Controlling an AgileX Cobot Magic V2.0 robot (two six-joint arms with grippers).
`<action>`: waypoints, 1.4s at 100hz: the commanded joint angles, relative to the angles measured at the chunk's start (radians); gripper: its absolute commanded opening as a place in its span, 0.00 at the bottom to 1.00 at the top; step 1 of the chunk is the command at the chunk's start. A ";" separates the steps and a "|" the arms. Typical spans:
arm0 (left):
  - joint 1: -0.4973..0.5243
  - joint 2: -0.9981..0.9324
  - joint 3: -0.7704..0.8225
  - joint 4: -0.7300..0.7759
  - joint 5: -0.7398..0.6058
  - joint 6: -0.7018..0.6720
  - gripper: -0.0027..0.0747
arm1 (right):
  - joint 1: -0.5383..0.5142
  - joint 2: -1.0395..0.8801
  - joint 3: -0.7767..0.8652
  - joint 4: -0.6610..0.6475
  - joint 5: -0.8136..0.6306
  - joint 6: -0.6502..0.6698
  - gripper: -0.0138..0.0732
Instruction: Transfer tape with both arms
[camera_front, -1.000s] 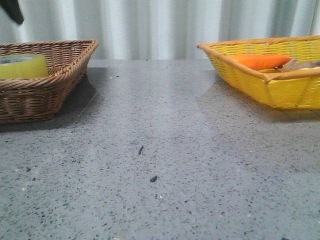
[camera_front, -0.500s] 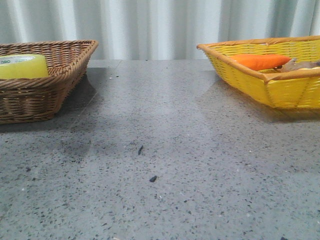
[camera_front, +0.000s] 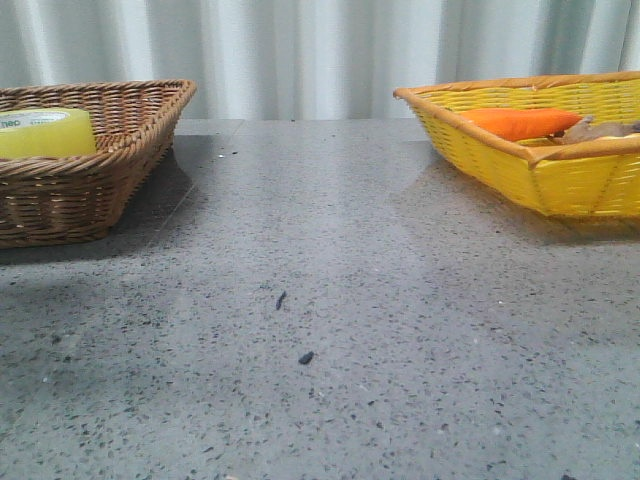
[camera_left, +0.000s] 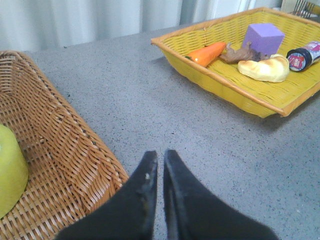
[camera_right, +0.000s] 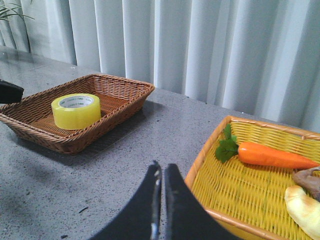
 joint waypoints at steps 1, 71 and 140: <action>-0.008 -0.005 -0.026 -0.002 -0.083 -0.001 0.01 | -0.005 0.008 -0.023 -0.004 -0.071 0.003 0.08; 0.102 -0.217 0.319 0.234 -0.451 -0.001 0.01 | -0.005 0.008 -0.023 -0.004 -0.071 0.003 0.08; 0.644 -0.799 0.631 0.169 -0.028 -0.001 0.01 | -0.005 0.008 -0.023 -0.004 -0.071 0.003 0.08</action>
